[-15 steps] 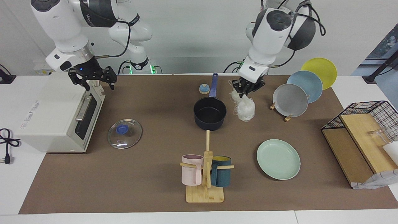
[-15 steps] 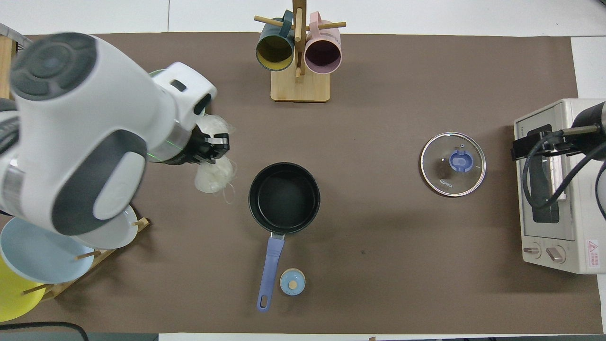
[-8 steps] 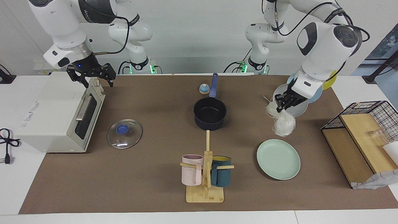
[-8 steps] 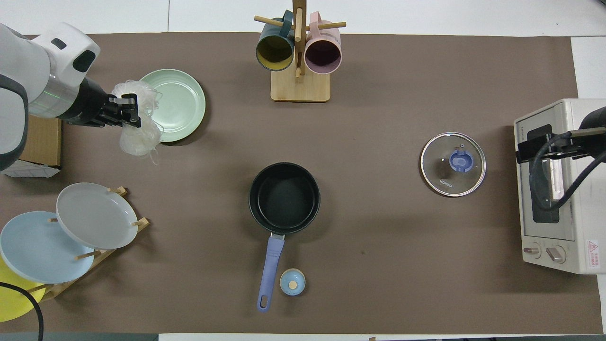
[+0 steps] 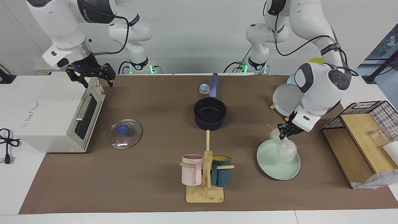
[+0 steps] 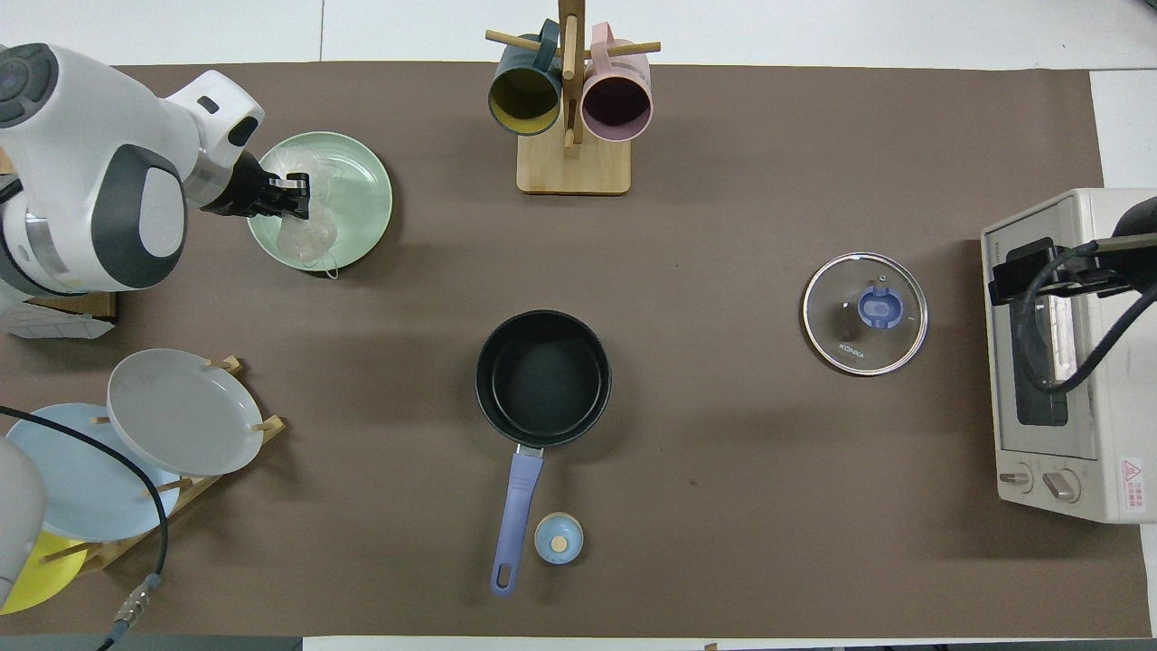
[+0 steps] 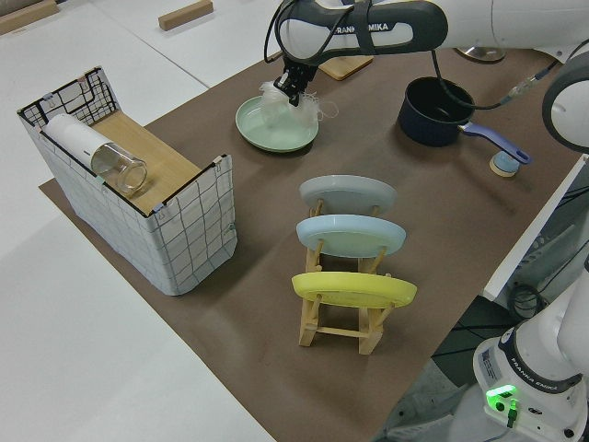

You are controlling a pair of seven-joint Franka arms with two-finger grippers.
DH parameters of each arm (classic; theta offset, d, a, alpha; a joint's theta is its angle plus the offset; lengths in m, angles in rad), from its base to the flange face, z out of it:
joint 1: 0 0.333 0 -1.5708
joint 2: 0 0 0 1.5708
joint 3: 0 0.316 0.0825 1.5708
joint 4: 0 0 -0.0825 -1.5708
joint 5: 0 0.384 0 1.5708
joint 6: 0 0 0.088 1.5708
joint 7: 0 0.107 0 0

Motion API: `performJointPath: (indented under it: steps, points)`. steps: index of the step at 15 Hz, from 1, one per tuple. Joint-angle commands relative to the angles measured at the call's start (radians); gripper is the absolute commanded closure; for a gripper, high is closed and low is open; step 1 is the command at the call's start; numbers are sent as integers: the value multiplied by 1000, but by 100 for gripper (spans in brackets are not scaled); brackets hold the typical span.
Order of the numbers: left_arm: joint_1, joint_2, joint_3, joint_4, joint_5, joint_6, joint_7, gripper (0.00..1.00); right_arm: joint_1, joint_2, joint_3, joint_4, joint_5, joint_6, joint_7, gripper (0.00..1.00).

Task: Transfer vermicelli from pot to plate
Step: 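Lower the vermicelli onto the green plate and open the left gripper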

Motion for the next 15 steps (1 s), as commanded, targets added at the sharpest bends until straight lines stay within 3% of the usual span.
performJointPath:
  steps: [1, 5, 6, 7, 10, 15]
  points:
    - [8, 16, -3, -8, -13, 47, 50, 100, -35, 6, 25, 22, 14, -18, 3, 0]
    - [0, 27, -3, -63, -13, 144, 86, 100, -43, 6, 33, 22, 12, -17, 4, 0]
    - [4, 25, -3, -62, -13, 138, 89, 66, -46, 8, 38, 24, 12, -17, 4, 0]
    - [5, 22, -3, -59, -13, 132, 88, 1, -59, 9, 44, 24, 14, -18, 4, 0]
    - [8, -27, 2, -54, -13, 84, 77, 0, -57, 11, 54, 31, 11, -26, 10, 0]
    - [26, -191, 29, -22, -11, -162, 8, 0, -56, 19, 53, 44, 14, -47, 12, 0]
